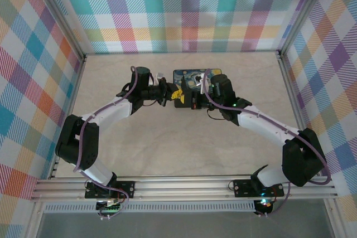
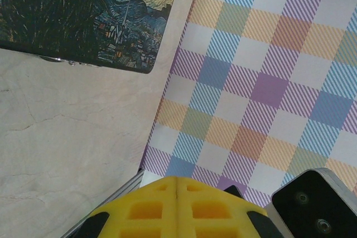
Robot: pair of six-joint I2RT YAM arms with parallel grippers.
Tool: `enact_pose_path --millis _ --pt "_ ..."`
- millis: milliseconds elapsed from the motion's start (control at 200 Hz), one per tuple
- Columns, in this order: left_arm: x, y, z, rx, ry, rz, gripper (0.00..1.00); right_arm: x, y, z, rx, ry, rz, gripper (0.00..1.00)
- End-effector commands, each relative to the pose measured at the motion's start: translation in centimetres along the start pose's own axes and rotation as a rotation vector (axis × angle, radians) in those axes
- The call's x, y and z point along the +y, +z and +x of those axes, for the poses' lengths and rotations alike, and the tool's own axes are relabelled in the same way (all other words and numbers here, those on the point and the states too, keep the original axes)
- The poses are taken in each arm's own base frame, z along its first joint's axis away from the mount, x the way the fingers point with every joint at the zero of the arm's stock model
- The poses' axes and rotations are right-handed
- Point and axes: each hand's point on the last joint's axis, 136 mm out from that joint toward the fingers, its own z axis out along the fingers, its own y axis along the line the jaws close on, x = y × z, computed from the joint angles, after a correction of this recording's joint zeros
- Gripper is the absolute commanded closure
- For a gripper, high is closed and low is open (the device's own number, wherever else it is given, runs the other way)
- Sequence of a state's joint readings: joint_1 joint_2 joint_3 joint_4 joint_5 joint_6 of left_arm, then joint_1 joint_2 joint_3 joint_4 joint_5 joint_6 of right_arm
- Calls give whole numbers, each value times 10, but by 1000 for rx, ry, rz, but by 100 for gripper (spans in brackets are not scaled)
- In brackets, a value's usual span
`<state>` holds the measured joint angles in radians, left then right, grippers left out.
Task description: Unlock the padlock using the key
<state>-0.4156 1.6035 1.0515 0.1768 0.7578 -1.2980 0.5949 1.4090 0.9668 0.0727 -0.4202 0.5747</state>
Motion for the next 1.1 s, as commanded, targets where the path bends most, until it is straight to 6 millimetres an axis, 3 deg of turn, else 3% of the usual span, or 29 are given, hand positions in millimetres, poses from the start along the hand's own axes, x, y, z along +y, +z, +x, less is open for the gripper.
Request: enact_pose_path --millis 0,155,420,680,930,1095 --pt "-1 -9 4 -4 40 -16 100 4 -8 -13 -44 -34 3 85" --pt "2 -15 1 -45 136 -76 100 4 -12 -11 -60 6 -18 64" --pt "-1 -14 1 -45 148 -51 100 7 8 -11 -22 175 -108 52" --pt "-2 -16 2 -56 162 -49 100 6 24 -2 31 223 -133 53" --pt "-4 -16 1 -57 166 -44 100 11 26 -4 23 244 -173 60" --pt "-5 -16 2 -59 170 -42 100 15 29 -4 34 261 -208 70"
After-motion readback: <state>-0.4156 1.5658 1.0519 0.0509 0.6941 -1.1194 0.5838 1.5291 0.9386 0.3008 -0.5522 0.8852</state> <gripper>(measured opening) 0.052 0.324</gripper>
